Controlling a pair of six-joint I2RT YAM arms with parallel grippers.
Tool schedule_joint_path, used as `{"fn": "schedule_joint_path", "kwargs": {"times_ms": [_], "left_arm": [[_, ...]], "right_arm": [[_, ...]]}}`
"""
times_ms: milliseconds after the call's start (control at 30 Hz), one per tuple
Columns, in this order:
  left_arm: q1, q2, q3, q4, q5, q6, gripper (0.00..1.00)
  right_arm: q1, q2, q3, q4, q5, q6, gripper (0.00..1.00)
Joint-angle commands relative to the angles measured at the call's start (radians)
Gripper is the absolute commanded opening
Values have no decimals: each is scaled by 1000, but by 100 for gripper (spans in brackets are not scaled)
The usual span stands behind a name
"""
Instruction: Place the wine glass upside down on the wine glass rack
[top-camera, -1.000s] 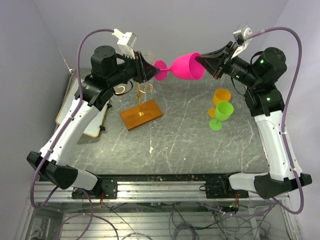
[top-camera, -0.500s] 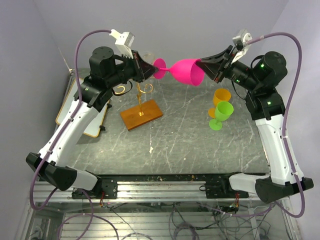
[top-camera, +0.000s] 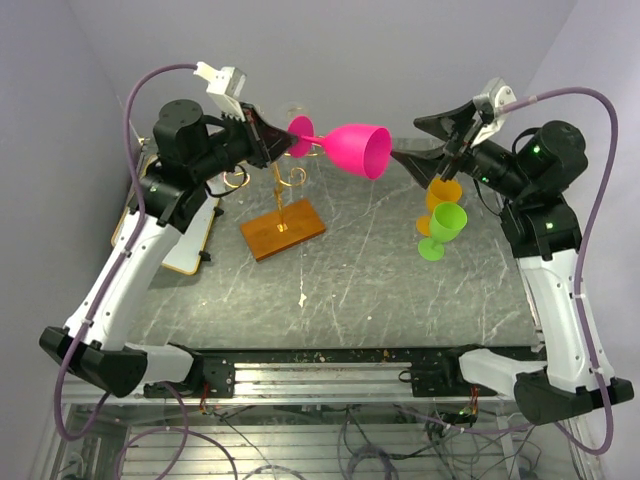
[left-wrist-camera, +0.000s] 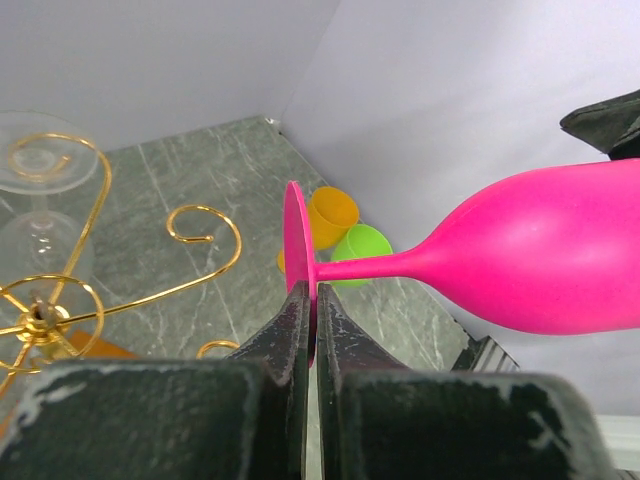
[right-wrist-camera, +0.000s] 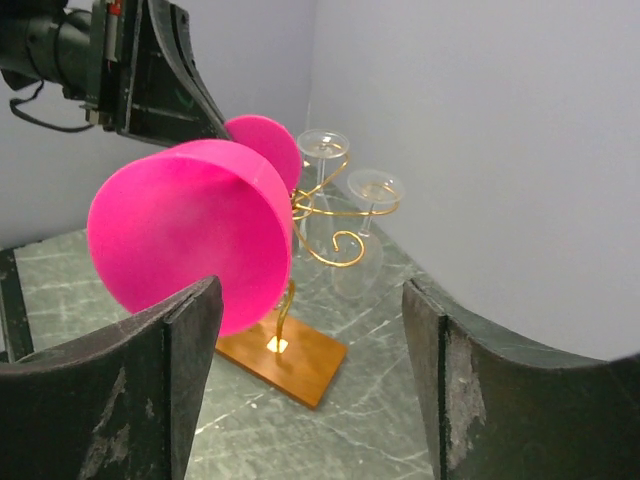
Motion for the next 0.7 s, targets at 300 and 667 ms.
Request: {"fn": "schedule_joint_path", "kwargs": {"times_ms": [300,667], "left_arm": [[34,-140,66,-149,-99,349,7],[29,-187,160,-461,-73,792,7]], "right_arm": [[-27,-104,-71,-66,144,-129,86],[-27,-183,-331,-81,305,-304,94]]}}
